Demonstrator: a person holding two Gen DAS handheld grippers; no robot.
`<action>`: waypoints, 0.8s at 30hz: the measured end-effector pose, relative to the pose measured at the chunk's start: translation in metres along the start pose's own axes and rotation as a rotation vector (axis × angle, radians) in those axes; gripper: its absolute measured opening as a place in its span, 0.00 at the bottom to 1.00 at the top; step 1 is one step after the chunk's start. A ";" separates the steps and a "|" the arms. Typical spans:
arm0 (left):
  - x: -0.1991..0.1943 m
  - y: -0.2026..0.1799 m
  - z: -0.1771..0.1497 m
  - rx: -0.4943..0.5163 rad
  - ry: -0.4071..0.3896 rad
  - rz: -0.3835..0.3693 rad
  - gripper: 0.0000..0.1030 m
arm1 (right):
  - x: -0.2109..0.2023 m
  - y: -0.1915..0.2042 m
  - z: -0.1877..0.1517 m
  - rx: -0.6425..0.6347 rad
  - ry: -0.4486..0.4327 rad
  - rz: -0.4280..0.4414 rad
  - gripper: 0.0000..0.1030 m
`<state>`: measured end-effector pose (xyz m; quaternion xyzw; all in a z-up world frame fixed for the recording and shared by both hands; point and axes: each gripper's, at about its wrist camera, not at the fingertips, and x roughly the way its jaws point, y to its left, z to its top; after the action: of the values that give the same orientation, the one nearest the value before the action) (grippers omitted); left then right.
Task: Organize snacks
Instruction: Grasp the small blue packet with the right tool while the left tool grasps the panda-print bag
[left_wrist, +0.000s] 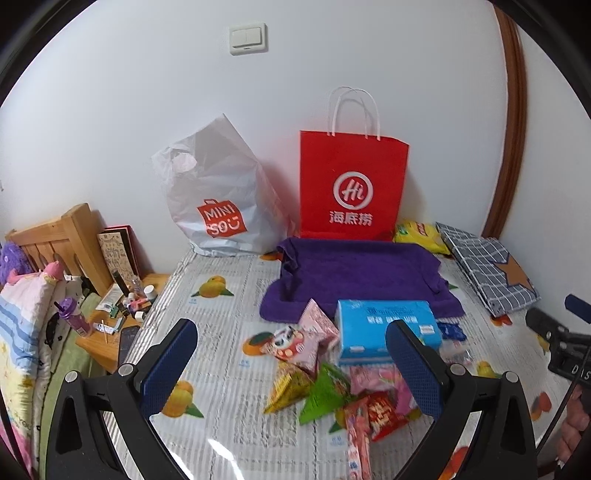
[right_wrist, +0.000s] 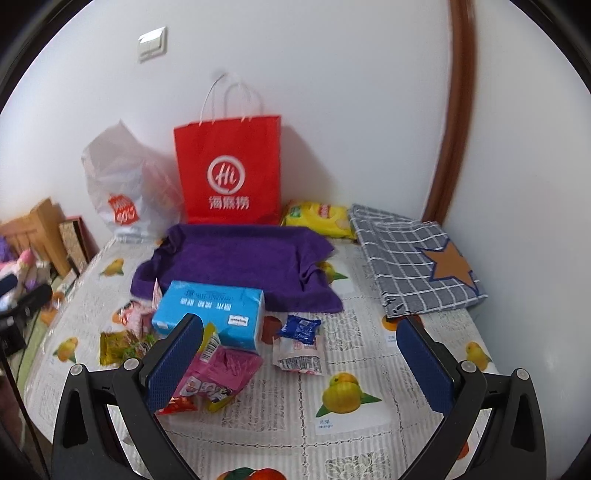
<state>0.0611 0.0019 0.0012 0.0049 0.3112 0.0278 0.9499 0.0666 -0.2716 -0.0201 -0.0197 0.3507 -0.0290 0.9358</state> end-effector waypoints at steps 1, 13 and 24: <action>0.003 0.001 0.001 -0.004 -0.002 0.005 1.00 | 0.006 -0.002 0.000 0.000 0.002 -0.002 1.00; 0.072 0.009 0.008 0.010 0.107 0.042 1.00 | 0.088 -0.038 -0.010 0.076 0.100 0.040 0.97; 0.131 0.029 -0.001 -0.032 0.179 0.030 0.99 | 0.182 -0.036 -0.014 0.132 0.274 0.109 0.66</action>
<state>0.1649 0.0378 -0.0763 -0.0082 0.3941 0.0474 0.9178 0.1926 -0.3203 -0.1475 0.0650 0.4730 -0.0036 0.8787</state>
